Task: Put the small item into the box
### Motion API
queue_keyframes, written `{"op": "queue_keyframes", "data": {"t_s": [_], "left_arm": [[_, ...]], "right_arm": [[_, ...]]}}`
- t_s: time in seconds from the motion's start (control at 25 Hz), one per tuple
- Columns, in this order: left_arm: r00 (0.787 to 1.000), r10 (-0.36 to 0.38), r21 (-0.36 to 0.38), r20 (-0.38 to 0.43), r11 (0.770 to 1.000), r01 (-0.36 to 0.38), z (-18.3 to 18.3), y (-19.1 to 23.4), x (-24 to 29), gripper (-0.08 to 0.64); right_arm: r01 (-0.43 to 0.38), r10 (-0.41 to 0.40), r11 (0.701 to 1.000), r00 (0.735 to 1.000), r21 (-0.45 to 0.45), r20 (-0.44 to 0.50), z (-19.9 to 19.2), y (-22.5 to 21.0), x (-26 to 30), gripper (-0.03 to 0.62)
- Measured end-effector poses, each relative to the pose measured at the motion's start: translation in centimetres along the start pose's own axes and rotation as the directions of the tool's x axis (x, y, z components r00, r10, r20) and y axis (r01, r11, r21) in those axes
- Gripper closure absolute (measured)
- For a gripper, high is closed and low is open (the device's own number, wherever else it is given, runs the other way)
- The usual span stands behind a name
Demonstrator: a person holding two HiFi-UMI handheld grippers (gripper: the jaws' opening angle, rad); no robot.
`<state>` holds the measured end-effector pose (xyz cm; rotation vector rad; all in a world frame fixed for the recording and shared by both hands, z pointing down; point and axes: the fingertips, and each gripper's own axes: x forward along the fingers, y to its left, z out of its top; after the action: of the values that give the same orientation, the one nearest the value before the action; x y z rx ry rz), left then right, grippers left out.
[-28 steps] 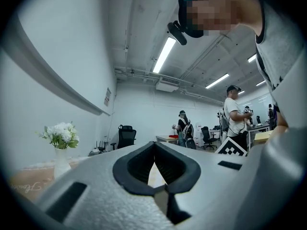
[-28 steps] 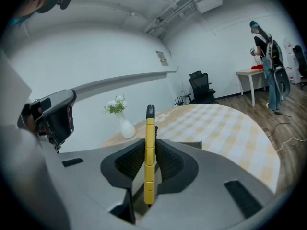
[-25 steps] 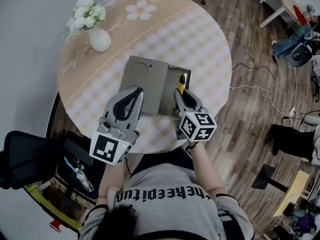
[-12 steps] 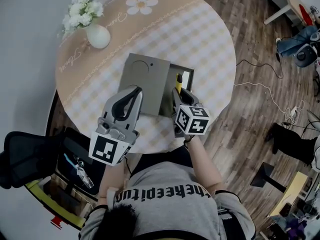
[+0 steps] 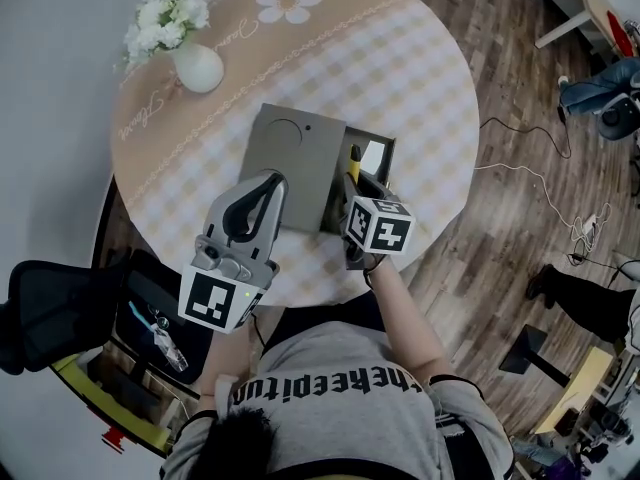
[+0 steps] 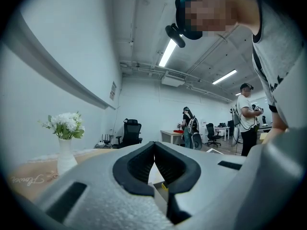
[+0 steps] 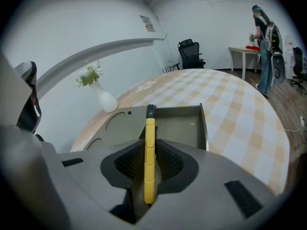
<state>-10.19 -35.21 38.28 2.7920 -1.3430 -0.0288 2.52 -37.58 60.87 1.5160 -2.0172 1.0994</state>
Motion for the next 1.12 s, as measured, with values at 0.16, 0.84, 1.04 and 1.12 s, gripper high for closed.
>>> {"op": "queue_keyframes", "data": {"t_s": [0.16, 0.84, 1.04, 1.12], "left_arm": [[1.000, 0.015, -0.001, -0.006, 1.000, -0.015, -0.3, 0.4, -0.1, 0.545], [0.999, 0.048, -0.011, -0.023, 0.999, -0.048, -1.0, 1.3, -0.4, 0.545], [0.998, 0.052, -0.011, -0.020, 0.999, -0.052, -0.7, 1.3, -0.6, 0.545], [0.998, 0.054, -0.011, -0.019, 0.998, -0.054, -0.7, 1.4, -0.7, 0.545]], "right_arm": [[0.019, -0.018, 1.000, 0.999, 0.024, -0.045, -0.6, -0.3, 1.0, 0.517], [0.040, -0.035, 0.998, 0.992, 0.045, -0.123, -2.5, -1.0, 2.7, 0.515], [0.054, -0.052, 0.998, 0.993, 0.018, -0.109, -2.3, -0.9, 2.4, 0.508], [0.055, -0.054, 0.998, 0.994, 0.006, -0.097, -1.9, -0.7, 2.2, 0.497]]}}
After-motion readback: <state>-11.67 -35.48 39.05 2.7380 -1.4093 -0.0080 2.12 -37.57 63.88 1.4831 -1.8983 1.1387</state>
